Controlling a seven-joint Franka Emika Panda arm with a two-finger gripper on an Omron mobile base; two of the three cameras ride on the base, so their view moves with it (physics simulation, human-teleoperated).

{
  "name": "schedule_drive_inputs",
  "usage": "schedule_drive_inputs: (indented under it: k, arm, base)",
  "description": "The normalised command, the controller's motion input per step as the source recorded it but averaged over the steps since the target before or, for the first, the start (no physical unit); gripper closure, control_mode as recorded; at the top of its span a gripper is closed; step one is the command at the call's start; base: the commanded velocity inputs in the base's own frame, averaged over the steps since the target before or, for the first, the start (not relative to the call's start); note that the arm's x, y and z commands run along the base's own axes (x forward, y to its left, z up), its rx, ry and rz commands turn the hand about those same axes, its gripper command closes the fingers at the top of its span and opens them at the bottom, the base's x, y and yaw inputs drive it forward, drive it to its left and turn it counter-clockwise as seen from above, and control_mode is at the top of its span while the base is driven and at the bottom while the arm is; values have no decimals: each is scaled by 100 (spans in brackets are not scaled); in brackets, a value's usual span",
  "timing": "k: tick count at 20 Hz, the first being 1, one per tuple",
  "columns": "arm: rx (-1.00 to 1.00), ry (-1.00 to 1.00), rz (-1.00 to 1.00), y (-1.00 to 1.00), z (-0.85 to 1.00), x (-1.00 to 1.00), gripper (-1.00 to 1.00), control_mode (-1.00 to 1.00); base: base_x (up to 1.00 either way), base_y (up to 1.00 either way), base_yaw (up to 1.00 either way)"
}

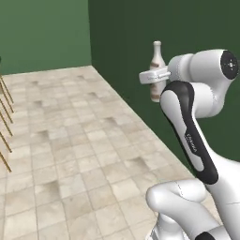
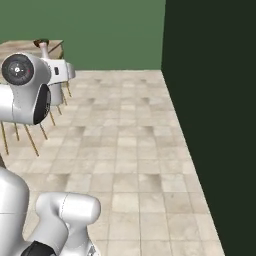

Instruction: There is a bowl on the dining counter. Grab a lemon wedge from the fridge and place it in the bowl. Then get the liquor bottle and glass cup from the cabinet and place them next to the bowl.

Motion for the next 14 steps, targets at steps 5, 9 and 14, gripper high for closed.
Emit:
schedule_drive_inputs:
  k: [5, 9, 14]
  arm:
    - [0, 0, 0, 0, 0, 0, 100, 100]
    - [0, 0, 0, 0, 0, 0, 100, 100]
    - [0, 0, 0, 0, 0, 0, 100, 100]
  base:
    - [100, -31, 41]
    - [100, -42, 29]
    - [100, -46, 5]
